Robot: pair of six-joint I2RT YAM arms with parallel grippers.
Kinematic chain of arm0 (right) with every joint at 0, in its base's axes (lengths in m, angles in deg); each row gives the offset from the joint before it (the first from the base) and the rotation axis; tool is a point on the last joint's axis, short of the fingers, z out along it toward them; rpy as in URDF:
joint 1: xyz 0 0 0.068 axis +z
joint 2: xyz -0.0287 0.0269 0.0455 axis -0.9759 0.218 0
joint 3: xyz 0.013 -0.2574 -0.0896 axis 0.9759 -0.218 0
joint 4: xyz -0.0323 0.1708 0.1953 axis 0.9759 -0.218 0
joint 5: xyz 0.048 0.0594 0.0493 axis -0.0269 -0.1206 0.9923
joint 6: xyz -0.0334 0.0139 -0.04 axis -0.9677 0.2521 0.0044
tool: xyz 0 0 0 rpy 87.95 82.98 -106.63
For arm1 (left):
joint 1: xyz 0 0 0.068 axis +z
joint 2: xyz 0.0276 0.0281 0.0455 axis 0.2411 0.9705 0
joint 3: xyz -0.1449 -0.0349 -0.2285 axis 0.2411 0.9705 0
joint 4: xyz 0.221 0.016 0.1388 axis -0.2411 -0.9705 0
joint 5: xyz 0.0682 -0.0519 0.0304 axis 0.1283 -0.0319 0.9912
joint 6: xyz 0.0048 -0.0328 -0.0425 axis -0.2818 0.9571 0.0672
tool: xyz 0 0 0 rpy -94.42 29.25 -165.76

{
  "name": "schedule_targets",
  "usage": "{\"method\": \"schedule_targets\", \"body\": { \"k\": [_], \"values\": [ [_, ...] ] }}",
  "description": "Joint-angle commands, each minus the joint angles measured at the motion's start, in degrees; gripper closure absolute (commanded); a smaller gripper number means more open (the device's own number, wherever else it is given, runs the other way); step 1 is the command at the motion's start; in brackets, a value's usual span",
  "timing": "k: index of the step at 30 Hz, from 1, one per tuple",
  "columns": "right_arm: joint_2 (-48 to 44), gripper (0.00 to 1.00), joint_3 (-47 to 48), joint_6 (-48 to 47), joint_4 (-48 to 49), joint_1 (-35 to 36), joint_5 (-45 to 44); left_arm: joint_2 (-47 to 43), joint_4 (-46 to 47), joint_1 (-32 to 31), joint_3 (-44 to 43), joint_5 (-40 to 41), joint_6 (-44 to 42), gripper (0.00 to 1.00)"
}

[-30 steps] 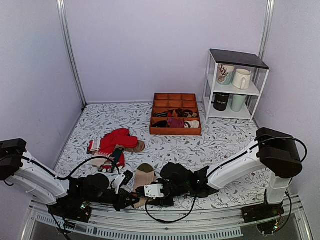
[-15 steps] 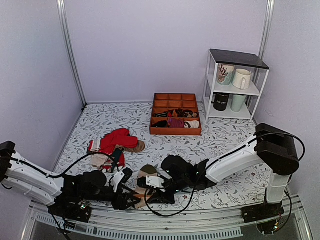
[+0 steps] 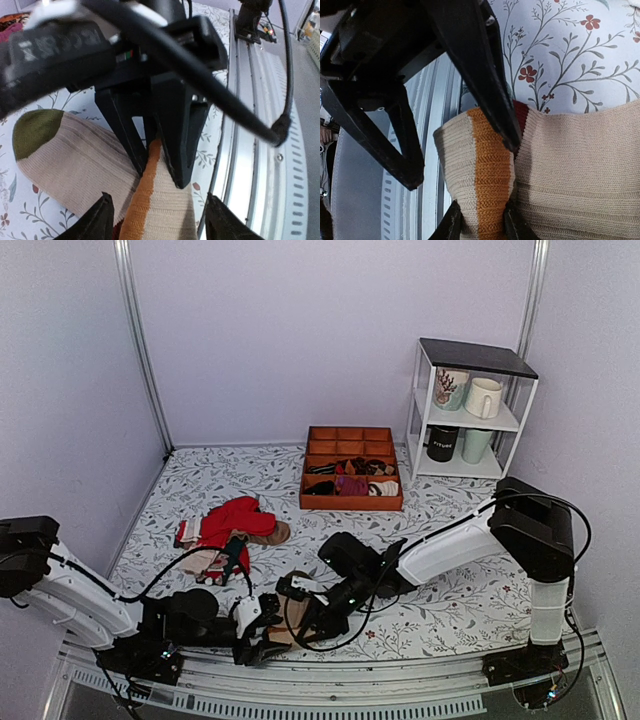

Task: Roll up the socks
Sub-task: Roll a pair of socks at the center of the board.

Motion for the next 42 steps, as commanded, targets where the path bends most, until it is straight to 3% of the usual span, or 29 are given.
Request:
{"method": "schedule_targets", "body": {
  "k": [1,10,23,34,37,42],
  "values": [
    [4.4,0.74,-0.7,1.2,-12.8,0.1,-0.7,4.3,5.6,-0.7,0.0,-0.6,-2.8,0.38],
    [5.5,0.74,0.2,-0.7,-14.3,0.0,-0.9,7.9,7.4,-0.8,0.5,-3.9,-1.2,0.50],
    [6.4,0.74,0.8,-1.5,-15.7,-0.8,-1.1,7.6,8.4,-2.6,3.0,-0.3,3.0,0.44],
    [6.6,0.74,1.4,-1.3,-16.2,-1.1,-1.5,12.0,9.3,-4.3,2.4,0.7,5.2,0.48],
    [6.7,0.74,1.3,-1.3,-16.5,-1.0,-1.6,14.3,9.5,-4.2,1.8,1.3,5.8,0.54],
    [6.4,0.74,1.4,-1.4,-16.5,-1.1,-1.6,16.1,9.1,-4.2,1.1,2.0,6.3,0.80]
  ]
}}
